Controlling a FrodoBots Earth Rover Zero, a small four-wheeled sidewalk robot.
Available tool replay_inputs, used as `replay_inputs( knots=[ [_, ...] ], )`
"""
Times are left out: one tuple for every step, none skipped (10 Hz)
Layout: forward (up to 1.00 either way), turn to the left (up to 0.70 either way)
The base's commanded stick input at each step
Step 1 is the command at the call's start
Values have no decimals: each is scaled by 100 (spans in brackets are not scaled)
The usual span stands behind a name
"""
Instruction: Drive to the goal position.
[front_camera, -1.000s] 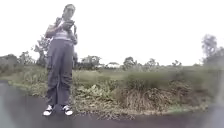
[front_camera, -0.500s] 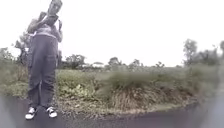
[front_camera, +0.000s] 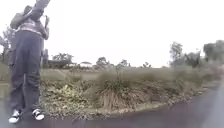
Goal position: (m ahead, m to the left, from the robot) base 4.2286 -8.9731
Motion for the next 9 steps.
replay_inputs(
  knots=[
    [0,-85],
    [0,-85],
    [0,-85],
    [0,-85],
    [0,-85],
    [0,-85],
    [0,-85],
    [0,-85],
    [0,-85]
  ],
)
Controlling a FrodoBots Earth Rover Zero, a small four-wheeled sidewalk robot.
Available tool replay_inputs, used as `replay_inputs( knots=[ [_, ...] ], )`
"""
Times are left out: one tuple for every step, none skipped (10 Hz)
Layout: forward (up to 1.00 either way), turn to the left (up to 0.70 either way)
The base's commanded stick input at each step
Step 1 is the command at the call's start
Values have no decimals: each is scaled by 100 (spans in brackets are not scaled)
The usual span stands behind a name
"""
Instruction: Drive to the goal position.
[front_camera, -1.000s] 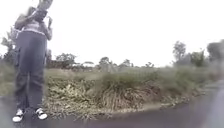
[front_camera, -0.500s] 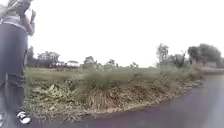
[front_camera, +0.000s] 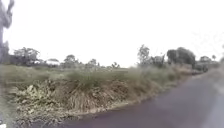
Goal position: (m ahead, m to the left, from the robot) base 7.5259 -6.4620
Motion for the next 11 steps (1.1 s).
replay_inputs(
  knots=[
    [0,-85],
    [0,-85],
    [0,-85],
    [0,-85],
    [0,-85],
    [0,-85],
    [0,-85],
    [0,-85],
    [0,-85],
    [0,-85],
    [0,-85]
  ],
)
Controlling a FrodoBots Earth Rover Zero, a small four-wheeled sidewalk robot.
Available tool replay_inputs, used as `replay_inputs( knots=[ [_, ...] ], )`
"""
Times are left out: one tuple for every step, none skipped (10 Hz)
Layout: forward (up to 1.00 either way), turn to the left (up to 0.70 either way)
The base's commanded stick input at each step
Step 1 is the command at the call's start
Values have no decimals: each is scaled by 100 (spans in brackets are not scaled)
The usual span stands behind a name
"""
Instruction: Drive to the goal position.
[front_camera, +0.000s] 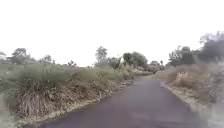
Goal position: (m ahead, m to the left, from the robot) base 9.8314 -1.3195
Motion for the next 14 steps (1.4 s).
replay_inputs(
  knots=[
    [0,-85],
    [0,-85],
    [0,-85],
    [0,-85],
    [0,-85],
    [0,-85],
    [0,-75],
    [0,-14],
    [0,0],
    [16,0],
    [77,0],
    [85,0],
    [85,0],
    [85,0]
  ],
)
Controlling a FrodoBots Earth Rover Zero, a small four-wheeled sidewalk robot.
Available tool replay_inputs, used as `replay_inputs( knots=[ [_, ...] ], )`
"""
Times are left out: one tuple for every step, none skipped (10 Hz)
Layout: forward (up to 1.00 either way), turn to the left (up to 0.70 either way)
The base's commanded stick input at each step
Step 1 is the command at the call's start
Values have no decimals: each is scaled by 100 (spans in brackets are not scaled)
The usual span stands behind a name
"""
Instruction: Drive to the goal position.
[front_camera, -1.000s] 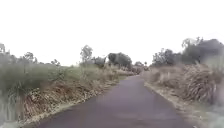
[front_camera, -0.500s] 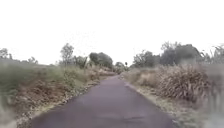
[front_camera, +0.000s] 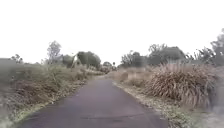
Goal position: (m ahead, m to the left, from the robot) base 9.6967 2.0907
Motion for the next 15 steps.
replay_inputs(
  knots=[
    [85,0],
    [85,0],
    [85,0],
    [85,0],
    [85,0],
    [85,0],
    [85,0],
    [85,0],
    [85,0],
    [85,0],
    [85,0],
    [85,0],
    [85,0],
    [85,0],
    [85,0]
  ],
)
